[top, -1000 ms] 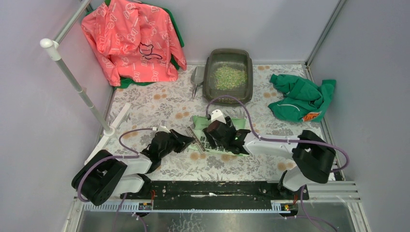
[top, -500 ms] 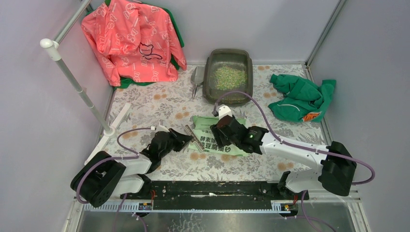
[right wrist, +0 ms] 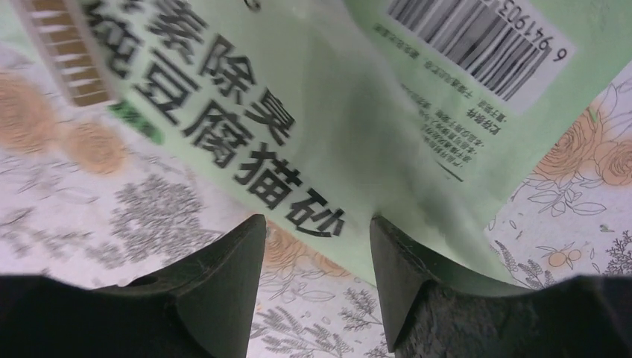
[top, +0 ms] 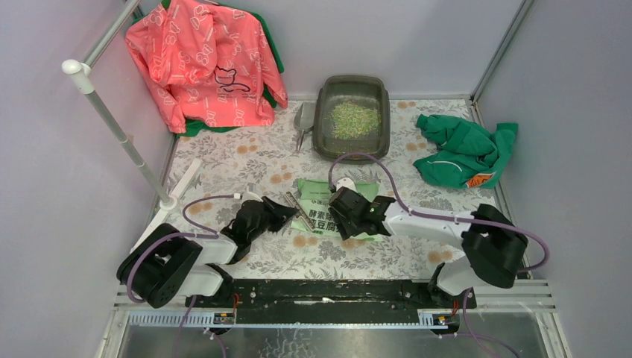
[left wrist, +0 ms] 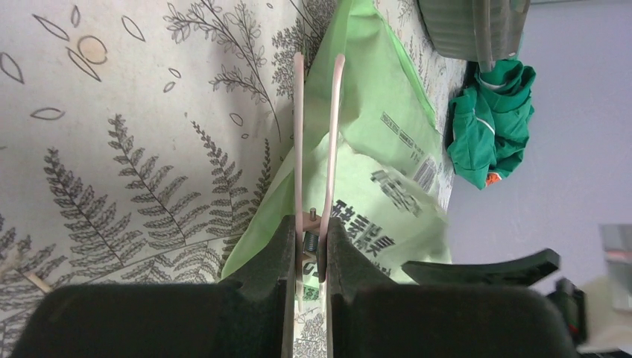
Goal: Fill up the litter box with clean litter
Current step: Clamp the cat litter bag at the center of the board.
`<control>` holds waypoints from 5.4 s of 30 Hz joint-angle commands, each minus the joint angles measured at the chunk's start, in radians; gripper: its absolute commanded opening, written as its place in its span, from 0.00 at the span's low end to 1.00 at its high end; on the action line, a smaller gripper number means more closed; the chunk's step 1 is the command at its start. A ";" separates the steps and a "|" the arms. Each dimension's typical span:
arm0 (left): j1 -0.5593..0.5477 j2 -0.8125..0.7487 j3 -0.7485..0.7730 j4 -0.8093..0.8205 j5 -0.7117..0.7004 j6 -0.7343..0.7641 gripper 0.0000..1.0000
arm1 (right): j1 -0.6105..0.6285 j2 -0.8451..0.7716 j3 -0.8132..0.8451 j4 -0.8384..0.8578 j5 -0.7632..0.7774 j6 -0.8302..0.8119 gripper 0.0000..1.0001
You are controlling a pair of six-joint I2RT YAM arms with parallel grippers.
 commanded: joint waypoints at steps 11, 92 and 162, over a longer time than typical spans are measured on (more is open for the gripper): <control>0.153 0.185 0.009 0.141 0.077 0.078 0.00 | -0.157 0.071 0.057 -0.010 0.084 -0.008 0.67; 0.335 -0.326 -0.219 -0.183 0.029 -0.018 0.00 | -0.240 0.390 0.164 0.342 -0.424 0.210 0.61; -0.020 0.804 -0.075 0.899 -0.300 -0.175 0.00 | -0.312 0.481 0.226 0.350 -0.579 0.169 0.58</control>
